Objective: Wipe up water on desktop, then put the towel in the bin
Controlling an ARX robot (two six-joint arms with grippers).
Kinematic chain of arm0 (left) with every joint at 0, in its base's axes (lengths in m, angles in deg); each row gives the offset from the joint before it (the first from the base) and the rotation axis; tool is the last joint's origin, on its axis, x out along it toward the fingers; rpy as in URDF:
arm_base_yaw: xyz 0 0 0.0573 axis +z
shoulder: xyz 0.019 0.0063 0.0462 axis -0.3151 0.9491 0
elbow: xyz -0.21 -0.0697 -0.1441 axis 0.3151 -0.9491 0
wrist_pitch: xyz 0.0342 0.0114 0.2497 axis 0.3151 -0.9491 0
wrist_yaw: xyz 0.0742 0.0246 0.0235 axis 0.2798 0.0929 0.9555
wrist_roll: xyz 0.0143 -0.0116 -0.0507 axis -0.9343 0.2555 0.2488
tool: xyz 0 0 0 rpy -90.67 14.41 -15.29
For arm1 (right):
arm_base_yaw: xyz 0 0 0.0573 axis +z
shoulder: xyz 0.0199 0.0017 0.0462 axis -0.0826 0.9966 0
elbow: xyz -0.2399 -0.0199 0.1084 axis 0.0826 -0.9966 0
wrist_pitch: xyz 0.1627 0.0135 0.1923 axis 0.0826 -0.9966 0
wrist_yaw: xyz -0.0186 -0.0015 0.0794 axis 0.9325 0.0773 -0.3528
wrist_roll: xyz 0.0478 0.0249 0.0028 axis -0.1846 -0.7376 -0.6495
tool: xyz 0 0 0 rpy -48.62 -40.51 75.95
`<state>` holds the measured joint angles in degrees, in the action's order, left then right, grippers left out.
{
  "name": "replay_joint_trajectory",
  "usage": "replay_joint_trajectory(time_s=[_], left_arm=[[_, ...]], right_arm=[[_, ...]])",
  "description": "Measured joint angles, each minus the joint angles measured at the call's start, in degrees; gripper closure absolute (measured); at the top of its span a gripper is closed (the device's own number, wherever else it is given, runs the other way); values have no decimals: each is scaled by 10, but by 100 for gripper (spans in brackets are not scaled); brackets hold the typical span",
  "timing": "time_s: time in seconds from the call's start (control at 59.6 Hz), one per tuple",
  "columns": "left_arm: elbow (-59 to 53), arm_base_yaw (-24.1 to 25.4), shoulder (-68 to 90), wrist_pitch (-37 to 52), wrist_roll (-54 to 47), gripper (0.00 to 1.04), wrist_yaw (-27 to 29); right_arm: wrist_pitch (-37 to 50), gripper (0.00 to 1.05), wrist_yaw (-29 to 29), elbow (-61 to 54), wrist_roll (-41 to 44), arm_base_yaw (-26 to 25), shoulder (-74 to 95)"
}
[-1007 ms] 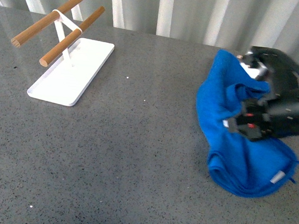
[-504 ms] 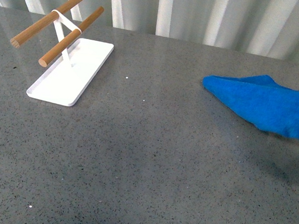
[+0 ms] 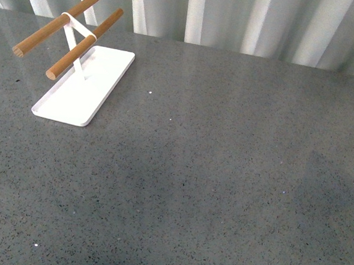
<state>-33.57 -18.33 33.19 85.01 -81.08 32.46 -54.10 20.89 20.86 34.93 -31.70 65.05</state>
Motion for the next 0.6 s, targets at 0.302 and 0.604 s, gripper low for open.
replay_joint_trajectory(time_s=[0.302,0.604], left_arm=[[0,0,0,0,0,7,0],[0,0,0,0,0,7,0]], right_arm=[[-1,101,-38,-2,0,-117,12],[18,101,-49,-67,3,-174,33]])
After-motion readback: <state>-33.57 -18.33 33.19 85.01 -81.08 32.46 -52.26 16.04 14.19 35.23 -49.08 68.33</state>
